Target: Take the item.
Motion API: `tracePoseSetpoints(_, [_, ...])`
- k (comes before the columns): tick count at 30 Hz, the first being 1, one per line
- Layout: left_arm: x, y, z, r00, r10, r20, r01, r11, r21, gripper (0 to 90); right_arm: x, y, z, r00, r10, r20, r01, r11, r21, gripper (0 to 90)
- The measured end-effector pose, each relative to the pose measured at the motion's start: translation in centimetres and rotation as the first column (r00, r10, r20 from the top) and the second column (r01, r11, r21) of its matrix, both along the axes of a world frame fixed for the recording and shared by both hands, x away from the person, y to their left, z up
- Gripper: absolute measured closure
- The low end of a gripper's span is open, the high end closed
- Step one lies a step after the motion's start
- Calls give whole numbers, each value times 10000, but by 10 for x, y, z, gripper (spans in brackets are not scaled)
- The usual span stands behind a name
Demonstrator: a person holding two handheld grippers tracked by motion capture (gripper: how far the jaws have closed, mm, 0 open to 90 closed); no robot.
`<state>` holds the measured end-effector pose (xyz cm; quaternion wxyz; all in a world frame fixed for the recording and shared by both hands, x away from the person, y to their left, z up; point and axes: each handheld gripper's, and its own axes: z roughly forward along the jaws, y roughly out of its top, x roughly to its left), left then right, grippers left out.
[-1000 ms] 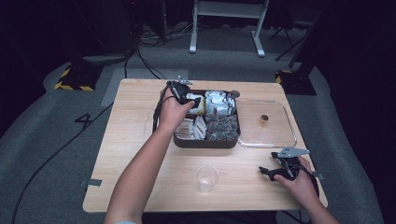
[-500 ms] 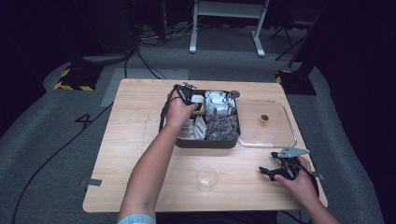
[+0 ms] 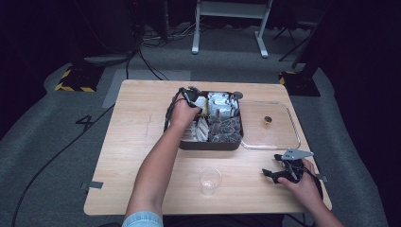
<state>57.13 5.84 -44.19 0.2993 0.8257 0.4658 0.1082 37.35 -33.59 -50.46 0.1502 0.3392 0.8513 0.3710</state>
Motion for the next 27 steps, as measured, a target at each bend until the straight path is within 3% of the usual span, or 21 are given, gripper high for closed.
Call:
tracePoseSetpoints(9, [6,-8,-8,9983,-255,-515,271,9992,301,679,0,0,0,10000,40,9,-40,10000,22,138])
tracePoseSetpoints(11, [7,-11,-10,9977,-309,-599,336,9984,454,763,0,0,0,10000,68,25,-68,10000,23,141])
tracePoseSetpoints(12, [6,-11,-10,9973,-268,-685,302,9984,482,763,0,0,0,10000,68,25,-68,10000,23,142])
tracePoseSetpoints(13, [6,-12,-10,9965,-338,-764,384,9975,591,850,0,0,0,10000,74,29,-74,10000,25,143])
tracePoseSetpoints(18, [6,-14,-9,9970,-564,-533,606,9950,798,898,-1,0,0,10000,87,19,-87,10000,42,147])
tracePoseSetpoints(27, [5,-10,-3,9971,-624,-429,648,9963,563,900,-1,0,0,10000,86,19,-86,10000,44,147])
